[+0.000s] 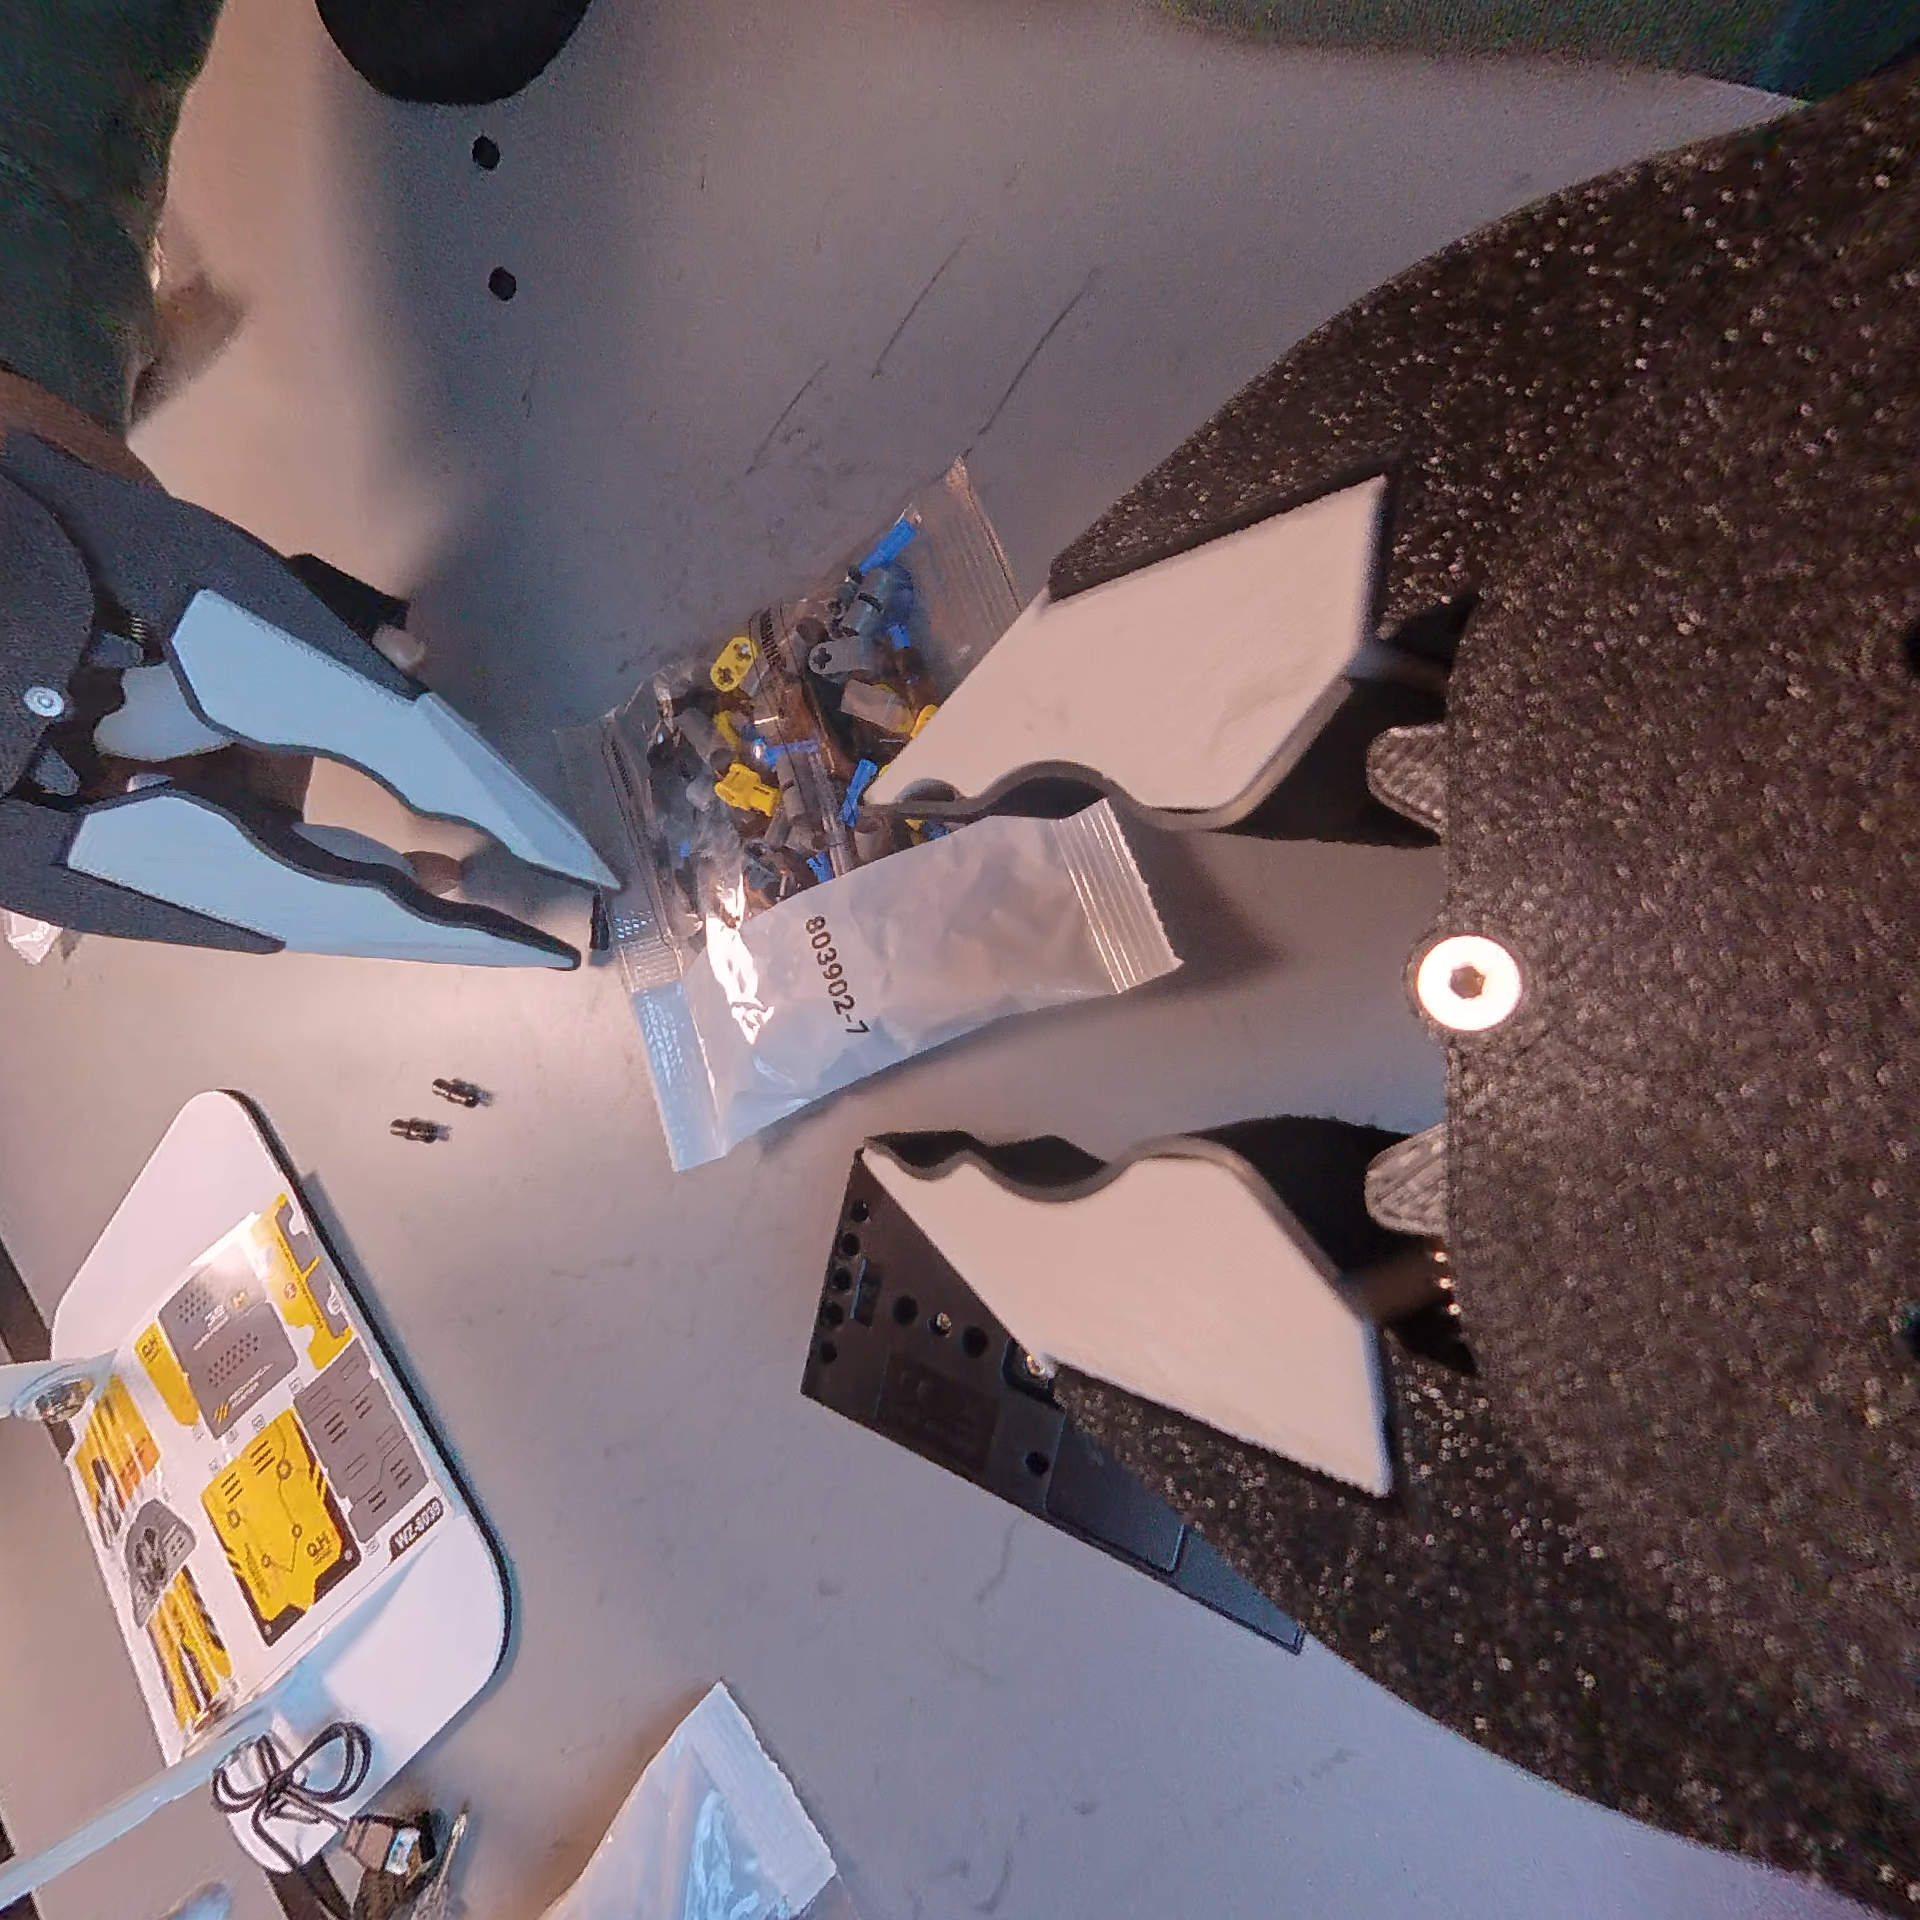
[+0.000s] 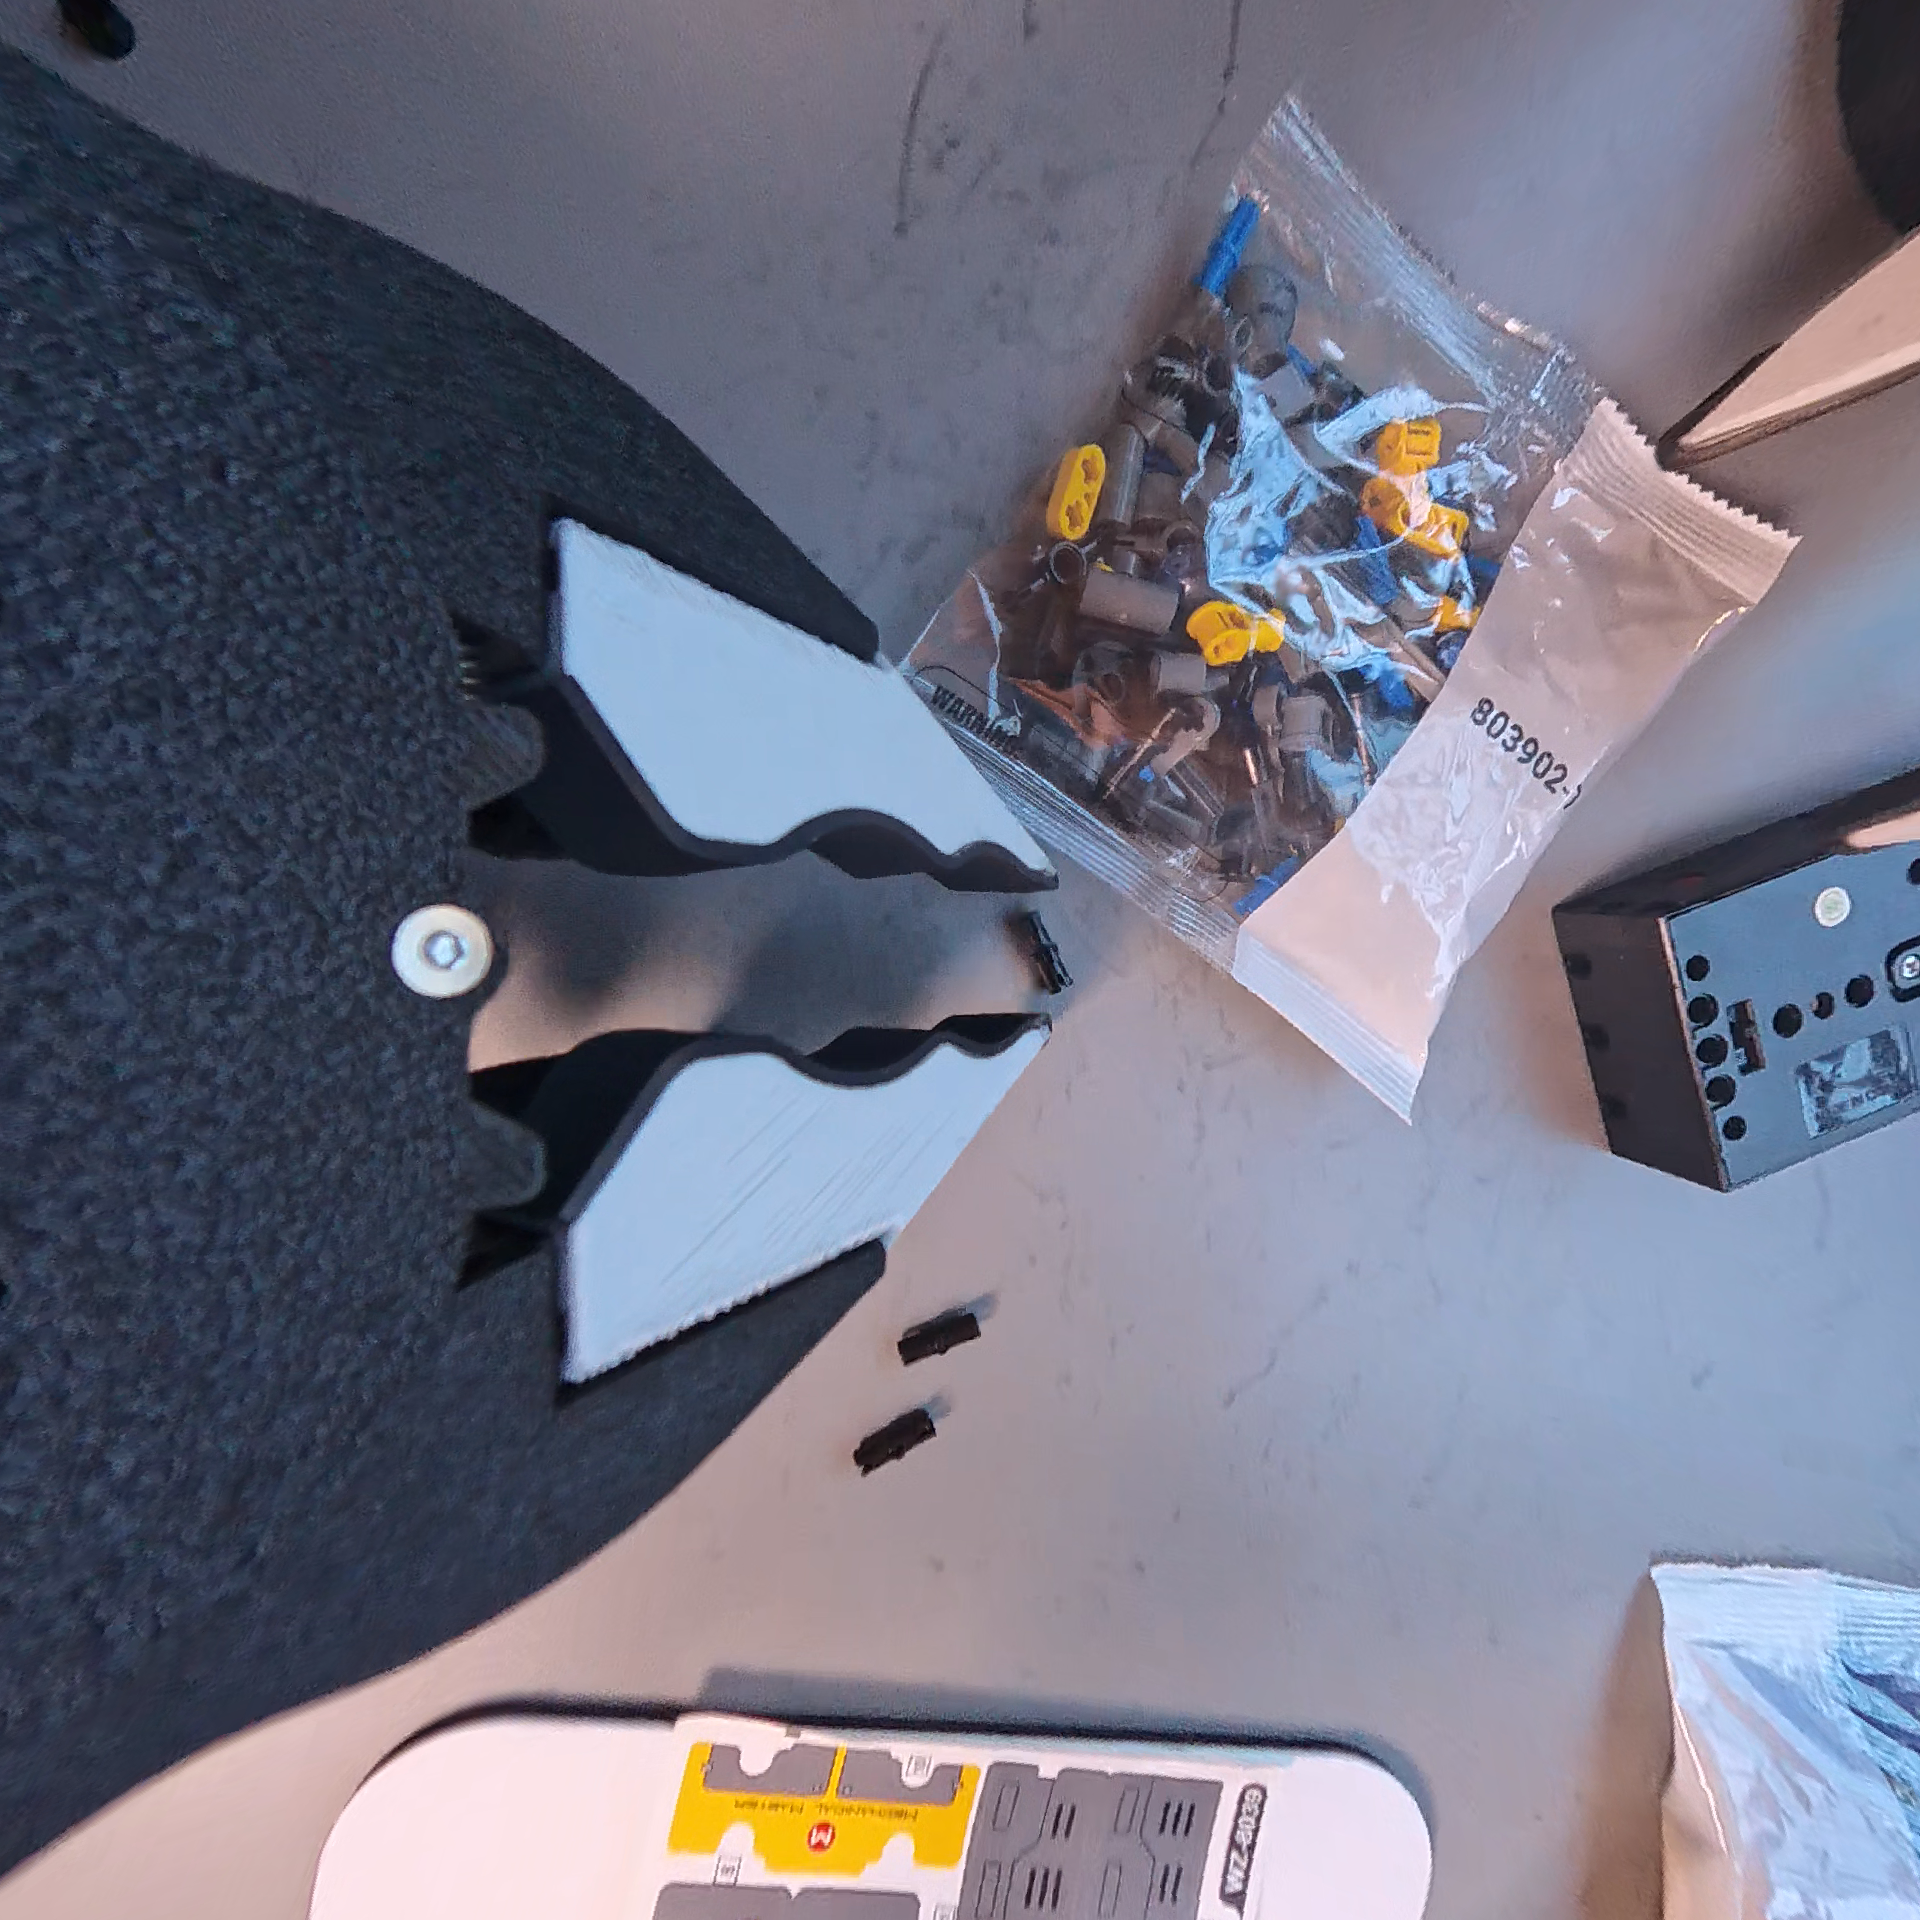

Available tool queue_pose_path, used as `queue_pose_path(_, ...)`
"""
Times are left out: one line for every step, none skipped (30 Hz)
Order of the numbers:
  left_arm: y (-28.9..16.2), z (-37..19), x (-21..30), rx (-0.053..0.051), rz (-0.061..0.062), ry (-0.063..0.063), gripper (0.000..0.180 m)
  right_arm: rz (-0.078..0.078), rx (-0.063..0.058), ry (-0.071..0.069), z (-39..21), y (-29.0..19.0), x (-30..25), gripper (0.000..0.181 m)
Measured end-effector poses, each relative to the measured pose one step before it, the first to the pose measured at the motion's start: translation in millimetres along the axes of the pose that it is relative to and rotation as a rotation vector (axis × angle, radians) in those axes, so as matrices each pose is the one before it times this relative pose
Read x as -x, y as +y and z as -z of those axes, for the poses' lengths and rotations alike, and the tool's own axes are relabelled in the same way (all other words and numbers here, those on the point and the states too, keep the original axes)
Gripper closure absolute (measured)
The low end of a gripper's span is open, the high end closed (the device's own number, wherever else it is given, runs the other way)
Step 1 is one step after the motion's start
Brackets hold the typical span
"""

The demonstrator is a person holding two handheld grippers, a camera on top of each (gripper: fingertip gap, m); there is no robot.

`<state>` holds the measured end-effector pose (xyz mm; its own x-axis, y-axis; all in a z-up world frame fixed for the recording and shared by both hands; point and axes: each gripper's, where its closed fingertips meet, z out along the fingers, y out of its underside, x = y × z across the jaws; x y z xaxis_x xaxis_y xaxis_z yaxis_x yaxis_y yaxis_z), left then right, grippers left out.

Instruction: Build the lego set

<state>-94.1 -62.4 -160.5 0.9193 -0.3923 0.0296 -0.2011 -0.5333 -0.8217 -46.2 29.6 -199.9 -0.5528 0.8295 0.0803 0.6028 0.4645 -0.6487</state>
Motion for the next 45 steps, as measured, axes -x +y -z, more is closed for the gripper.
queue_pose_path(-0.19,0.34,0.15,-0.0033,0.0013,-0.0006,0.121,-0.0279,-0.0051,-0.0013,-0.69,-1.44,-1.65,0.164)
queue_pose_path(-0.19,0.32,0.12,-0.0031,0.0005,-0.0005,0.121,-0.008,0.0078,0.0029,-0.78,0.32,-1.44,0.166)
queue_pose_path(-0.08,0.2,0.11,-0.0024,0.0003,-0.0007,0.121,0.0066,0.0092,0.0023,-0.31,0.27,-0.24,0.171)
queue_pose_path(-0.05,0.12,0.08,-0.0014,0.0008,-0.0002,0.121,0.0085,0.0062,-0.0077,-0.25,-0.22,1.55,0.175)
queue_pose_path(0.09,0.02,0.0,-0.0004,0.0009,-0.0001,0.121,0.0079,0.0069,-0.001,-0.11,0.02,0.18,0.178)
queue_pose_path(0.07,-0.09,0.1,0.0002,0.0007,-0.0001,0.122,0.0111,0.0067,0.0003,0.49,0.67,-1.09,0.178)
queue_pose_path(0.14,-0.15,0.05,0.0,0.0004,0.0004,0.122,0.0127,0.0084,0.0095,1.52,1.91,-4.35,0.178)
queue_pose_path(0.21,-0.16,0.0,-0.0004,0.0001,0.0007,0.122,0.0066,0.0118,0.0206,2.42,3.88,-8.64,0.178)
queue_pose_path(0.11,-0.12,0.01,-0.0005,0.0,0.0006,0.122,-0.0043,0.0076,0.0133,2.95,4.52,-9.7,0.178)
queue_pose_path(0.0,-0.02,-0.11,-0.0011,-0.0002,0.0013,0.123,-0.0106,-0.004,0.014,3.13,3.43,-11.41,0.178)
queue_pose_path(-0.01,-0.03,-0.09,-0.0012,0.0,0.001,0.123,-0.0131,-0.0045,0.0203,2.66,3.08,-12.62,0.178)
queue_pose_path(-0.01,-0.13,0.1,-0.0004,0.0003,0.0001,0.123,-0.0107,0.0068,0.0154,1.72,3.87,-11.42,0.178)
queue_pose_path(0.14,-0.15,0.04,0.0001,0.0004,0.0005,0.123,-0.0057,0.0023,-0.0006,0.48,2.29,-7.2,0.178)
queue_pose_path(0.11,-0.09,-0.09,0.0006,0.0002,0.0008,0.123,-0.0086,0.007,-0.0079,-0.93,2.3,-4.52,0.178)
queue_pose_path(0.23,-0.16,-0.01,0.0009,-0.0004,-0.0001,0.123,-0.0047,0.0115,0.0,-1.94,2.93,-4.38,0.178)
queue_pose_path(0.13,-0.11,-0.07,0.0007,-0.0009,-0.001,0.123,-0.0039,-0.012,-0.0112,-0.72,-0.76,-1.22,0.178)
queue_pose_path(0.11,-0.04,0.08,0.0001,-0.0012,-0.0016,0.123,-0.0123,0.0006,0.0056,-0.56,0.58,-3.39,0.178)
queue_pose_path(-0.01,0.02,0.02,-0.0004,-0.0013,-0.0021,0.123,-0.0018,-0.0059,-0.0014,-0.08,-0.17,-0.99,0.178)
queue_pose_path(-0.01,0.07,0.1,-0.0007,-0.0009,-0.0015,0.123,-0.0019,-0.0003,0.0128,0.02,0.75,-2.17,0.177)
queue_pose_path(-0.06,0.0,0.01,-0.0006,-0.0005,-0.0007,0.123,-0.002,-0.0057,0.0075,1.07,0.04,-0.5,0.173)
queue_pose_path(0.08,-0.08,-0.04,0.0002,-0.0005,-0.0001,0.123,-0.0038,-0.0013,0.0016,3.34,0.5,1.4,0.167)
queue_pose_path(0.11,-0.17,-0.11,0.0011,-0.0005,0.001,0.123,0.0009,-0.0059,0.0064,6.72,-0.08,2.52,0.165)
queue_pose_path(0.25,-0.16,-0.28,0.0013,-0.0008,0.0014,0.123,0.0072,-0.0109,0.0047,10.23,-0.62,5.06,0.164)
queue_pose_path(0.1,-0.17,-0.23,0.0009,-0.0017,0.0008,0.123,0.0074,-0.0089,-0.0009,12.61,0.25,8.36,0.164)
queue_pose_path(0.08,-0.1,-0.27,0.0002,-0.0026,0.0003,0.123,0.0104,-0.0013,-0.0173,13.59,2.12,13.55,0.164)
queue_pose_path(-0.03,-0.23,-0.37,0.0,-0.0032,0.0009,0.123,0.0159,0.0088,-0.0313,13.16,4.92,18.53,0.165)
queue_pose_path(0.11,-0.28,-0.44,0.0005,-0.0035,0.001,0.124,0.0156,0.0184,-0.034,11.32,7.71,21.47,0.167)
queue_pose_path(0.16,-0.35,-0.32,0.0016,-0.0035,0.0007,0.124,0.0122,0.0235,-0.0436,8.84,9.69,24.83,0.169)
queue_pose_path(0.28,-0.46,-0.22,0.0024,-0.0042,0.0,0.124,0.0029,0.0193,-0.0411,5.85,9.96,25.27,0.17)
queue_pose_path(0.29,-0.6,-0.3,0.0035,-0.0055,-0.0011,0.124,-0.0057,0.0149,-0.0316,3.25,9.69,23.36,0.17)
queue_pose_path(0.47,-0.69,-0.31,0.005,-0.0066,-0.0015,0.124,-0.0138,0.0072,-0.0193,1.35,8.76,19.98,0.17)
queue_pose_path(0.5,-0.85,-0.57,0.0054,-0.0081,-0.0015,0.124,-0.0198,0.0049,-0.0181,-0.2,8.33,17.76,0.17)
queue_pose_path(0.46,-0.61,-0.62,0.0046,-0.01,-0.0027,0.124,-0.0188,0.001,-0.0107,-1.17,7.14,14.64,0.17)
queue_pose_path(0.2,-0.57,-0.62,0.0032,-0.0113,-0.0039,0.124,-0.0126,-0.0029,0.0036,-1.84,5.72,10.31,0.17)
queue_pose_path(-0.1,-0.36,-0.82,0.0012,-0.0122,-0.0028,0.123,-0.0069,0.0047,0.0083,-2.04,5.66,7.29,0.17)
queue_pose_path(-0.51,-0.16,-0.5,-0.0018,-0.0123,-0.0047,0.123,-0.0034,0.0054,0.0162,-1.89,4.55,3.93,0.17)
queue_pose_path(-0.71,-0.04,0.11,-0.0035,-0.0101,-0.0085,0.122,-0.002,0.0,0.018,-1.65,2.77,1.46,0.17)
queue_pose_path(-0.67,0.16,0.45,-0.0034,-0.007,-0.0081,0.12,-0.005,-0.0081,0.0135,-1.38,0.87,0.52,0.17)
queue_pose_path(-0.8,0.39,0.37,-0.0041,-0.0051,-0.0068,0.119,-0.0067,-0.0144,0.0097,-0.47,-0.82,-0.31,0.171)
queue_pose_path(-0.87,0.45,0.38,-0.0054,-0.0042,-0.0063,0.118,-0.0032,-0.0057,0.0062,-0.2,0.03,-0.62,0.172)
queue_pose_path(-0.97,0.59,0.34,-0.0062,-0.0033,-0.0053,0.118,0.0035,-0.0034,0.0095,-0.11,-0.11,-1.22,0.175)
queue_pose_path(-1.12,0.77,0.47,-0.008,-0.0027,-0.0051,0.118,0.0078,-0.0033,0.0063,-0.35,-0.45,-0.76,0.177)
queue_pose_path(-1.44,1.0,0.46,-0.0104,-0.002,-0.0048,0.117,0.0028,-0.0053,-0.0024,-0.69,-1.02,0.23,0.177)
queue_pose_path(-1.58,1.06,0.54,-0.0125,-0.0007,-0.0036,0.117,-0.0013,-0.0049,-0.0055,-0.76,-1.29,-0.41,0.177)
queue_pose_path(-1.96,1.12,0.69,-0.0145,0.0008,-0.0033,0.117,0.001,-0.0045,-0.0043,-0.62,-1.44,-1.53,0.177)
